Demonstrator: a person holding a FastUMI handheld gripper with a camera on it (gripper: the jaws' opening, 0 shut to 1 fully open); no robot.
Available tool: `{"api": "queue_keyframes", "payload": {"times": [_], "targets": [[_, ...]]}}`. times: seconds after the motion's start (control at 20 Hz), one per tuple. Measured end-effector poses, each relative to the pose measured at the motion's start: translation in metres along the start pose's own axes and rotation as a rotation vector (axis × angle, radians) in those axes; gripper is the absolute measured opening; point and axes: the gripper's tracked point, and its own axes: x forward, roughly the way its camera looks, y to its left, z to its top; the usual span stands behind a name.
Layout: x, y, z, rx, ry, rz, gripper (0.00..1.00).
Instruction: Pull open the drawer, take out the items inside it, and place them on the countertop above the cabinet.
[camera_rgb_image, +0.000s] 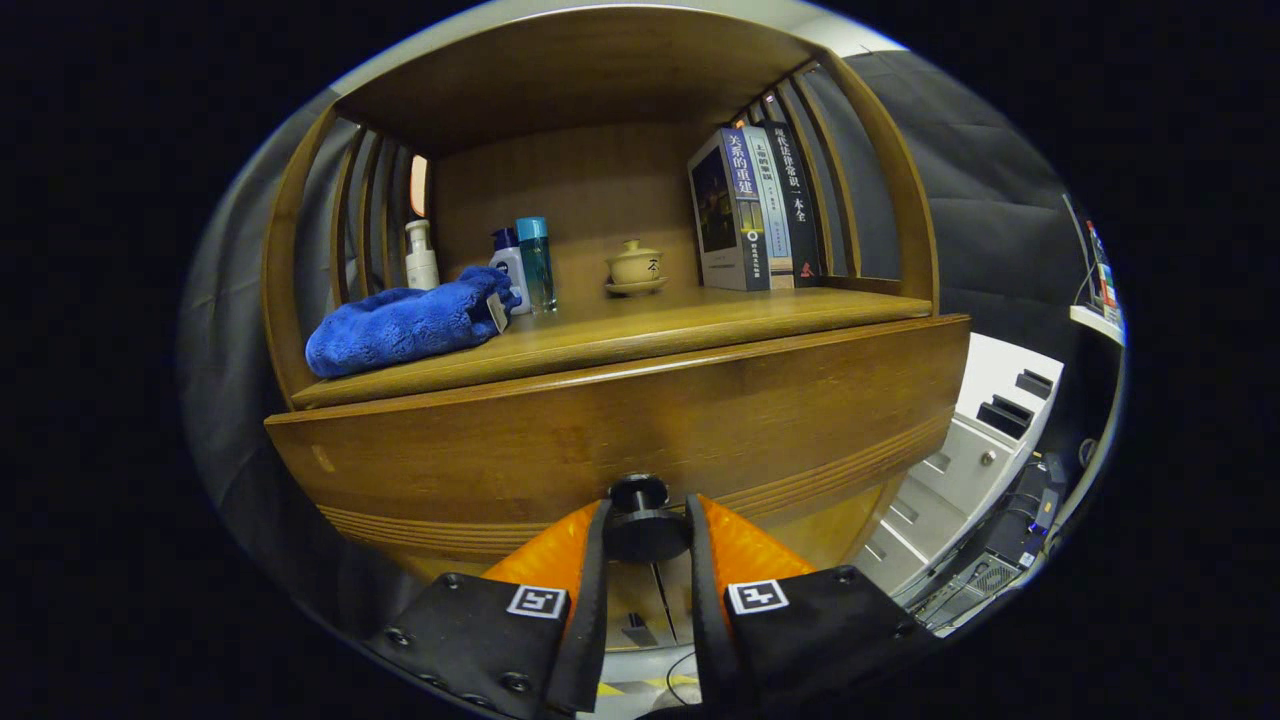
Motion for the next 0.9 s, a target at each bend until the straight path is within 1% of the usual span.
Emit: {"api": "queue_keyframes", "payload": {"times": [0.5,0.9], "targets": [[-0.05,-0.01,-0.014,0.01,0.004,-0.014,0.45],[-0.081,-0.015,-0.023,0.014,0.008,-0.024,0.45]]}}
